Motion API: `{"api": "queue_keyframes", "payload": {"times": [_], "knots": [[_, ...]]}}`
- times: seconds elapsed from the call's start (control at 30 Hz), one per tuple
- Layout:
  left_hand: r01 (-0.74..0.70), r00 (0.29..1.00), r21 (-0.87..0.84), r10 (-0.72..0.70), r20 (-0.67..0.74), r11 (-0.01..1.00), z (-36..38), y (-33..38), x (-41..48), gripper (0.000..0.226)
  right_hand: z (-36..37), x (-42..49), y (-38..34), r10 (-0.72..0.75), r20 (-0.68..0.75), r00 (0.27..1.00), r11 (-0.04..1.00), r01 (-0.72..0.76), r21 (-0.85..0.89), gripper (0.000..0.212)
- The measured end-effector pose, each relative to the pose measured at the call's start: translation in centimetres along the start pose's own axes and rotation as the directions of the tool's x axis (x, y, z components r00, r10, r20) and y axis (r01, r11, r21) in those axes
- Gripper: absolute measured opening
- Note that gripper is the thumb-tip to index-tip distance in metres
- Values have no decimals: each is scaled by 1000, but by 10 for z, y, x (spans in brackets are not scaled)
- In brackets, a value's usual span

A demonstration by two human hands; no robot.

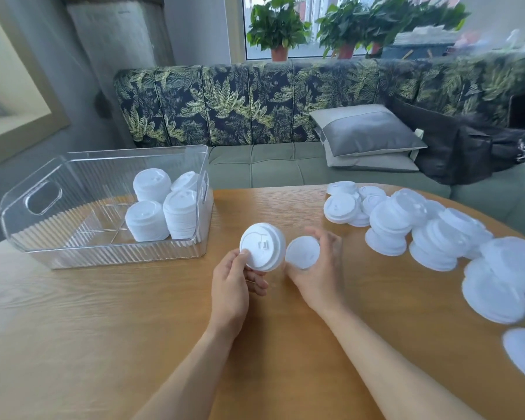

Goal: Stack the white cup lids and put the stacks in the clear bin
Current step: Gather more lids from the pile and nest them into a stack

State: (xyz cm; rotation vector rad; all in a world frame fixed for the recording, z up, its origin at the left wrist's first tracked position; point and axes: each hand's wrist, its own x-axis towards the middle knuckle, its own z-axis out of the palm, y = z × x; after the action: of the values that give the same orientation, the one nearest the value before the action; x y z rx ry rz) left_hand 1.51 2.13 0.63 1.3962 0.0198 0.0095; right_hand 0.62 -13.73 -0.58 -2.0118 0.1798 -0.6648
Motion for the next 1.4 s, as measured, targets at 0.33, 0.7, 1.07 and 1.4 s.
{"api": "queue_keyframes", "payload": {"times": [0.33, 0.7, 1.07, 1.4], "knots": [[28, 999, 33, -29, 18, 999, -11, 6, -90, 42, -51, -77, -27, 282, 260, 924, 945, -314, 93, 56], [43, 999, 45, -44, 27, 998, -25, 5, -139, 29, -83, -105, -39, 438, 477, 762, 511, -648, 565, 22], [15, 999, 65, -18, 50, 998, -25, 1, -145, 24, -87, -108, -37, 447, 496, 744, 372, -659, 654, 48], [3, 998, 80, -7, 56, 997, -25, 3, -143, 22, -90, -103, -38, 402, 572, 715, 342, -697, 630, 32]]}}
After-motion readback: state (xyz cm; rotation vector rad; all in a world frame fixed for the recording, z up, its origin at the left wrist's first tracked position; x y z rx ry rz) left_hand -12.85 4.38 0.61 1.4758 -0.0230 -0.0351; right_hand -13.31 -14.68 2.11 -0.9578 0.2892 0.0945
